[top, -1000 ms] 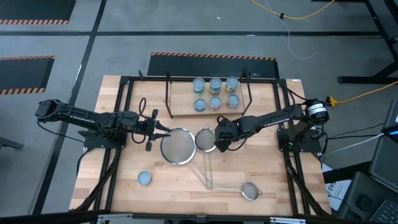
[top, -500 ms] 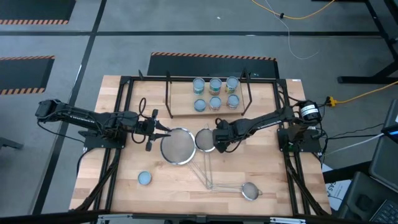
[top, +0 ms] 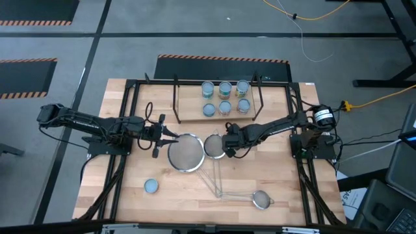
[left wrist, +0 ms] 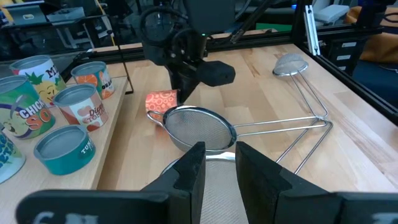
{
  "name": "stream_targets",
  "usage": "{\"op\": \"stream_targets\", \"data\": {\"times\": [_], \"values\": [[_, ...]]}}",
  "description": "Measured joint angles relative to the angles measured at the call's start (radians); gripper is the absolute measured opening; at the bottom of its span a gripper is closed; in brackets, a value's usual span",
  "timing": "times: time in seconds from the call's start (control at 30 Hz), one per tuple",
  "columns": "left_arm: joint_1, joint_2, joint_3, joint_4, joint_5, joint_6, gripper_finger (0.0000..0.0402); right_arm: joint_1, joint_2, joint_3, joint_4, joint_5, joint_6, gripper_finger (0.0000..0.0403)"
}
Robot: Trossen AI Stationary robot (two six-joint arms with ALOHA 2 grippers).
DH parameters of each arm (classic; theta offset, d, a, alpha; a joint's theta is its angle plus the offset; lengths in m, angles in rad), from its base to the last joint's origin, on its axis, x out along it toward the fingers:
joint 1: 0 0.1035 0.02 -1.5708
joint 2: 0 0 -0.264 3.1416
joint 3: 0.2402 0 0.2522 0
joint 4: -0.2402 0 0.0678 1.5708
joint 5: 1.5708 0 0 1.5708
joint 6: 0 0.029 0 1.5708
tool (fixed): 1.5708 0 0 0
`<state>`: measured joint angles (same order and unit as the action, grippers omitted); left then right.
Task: Pick and place cans onto a shelf
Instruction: Put the canned meatballs on the shelf
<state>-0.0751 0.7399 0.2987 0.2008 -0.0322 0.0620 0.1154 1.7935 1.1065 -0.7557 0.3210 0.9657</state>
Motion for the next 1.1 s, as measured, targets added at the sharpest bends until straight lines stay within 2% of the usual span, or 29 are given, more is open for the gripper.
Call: {"op": "stream_targets", "data": {"times": [0.33,0.6,0.77,0.83,0.93,1.1], "values": [[0.0,0.0,0.0,0.0,0.0,0.0,0.0082,0.001,-0.001,0.0,0.009,0.04,0.003,0.0012],[0.0,0.0,0.0,0.0,0.0,0.0,0.0082,0.001,-0.002,0.001,-0.001,0.024,-0.001,0.0013],[0.0,0.0,0.0,-0.001,0.0,0.001,0.0082,0.001,-0.009,0.047,-0.16,-0.024,-0.002,0.0009],[0.0,0.0,0.0,-0.002,0.0,0.001,0.0082,-0.005,-0.01,0.085,-0.255,-0.058,-0.009,0.001],[0.0,0.0,0.0,-0.005,0.0,0.001,0.0082,-0.024,-0.011,0.15,-0.381,-0.166,-0.067,0.001],[0.0,0.0,0.0,-0.006,0.0,0.001,0.0082,-0.08,-0.011,0.234,-0.509,-0.465,-0.206,0.001]]}}
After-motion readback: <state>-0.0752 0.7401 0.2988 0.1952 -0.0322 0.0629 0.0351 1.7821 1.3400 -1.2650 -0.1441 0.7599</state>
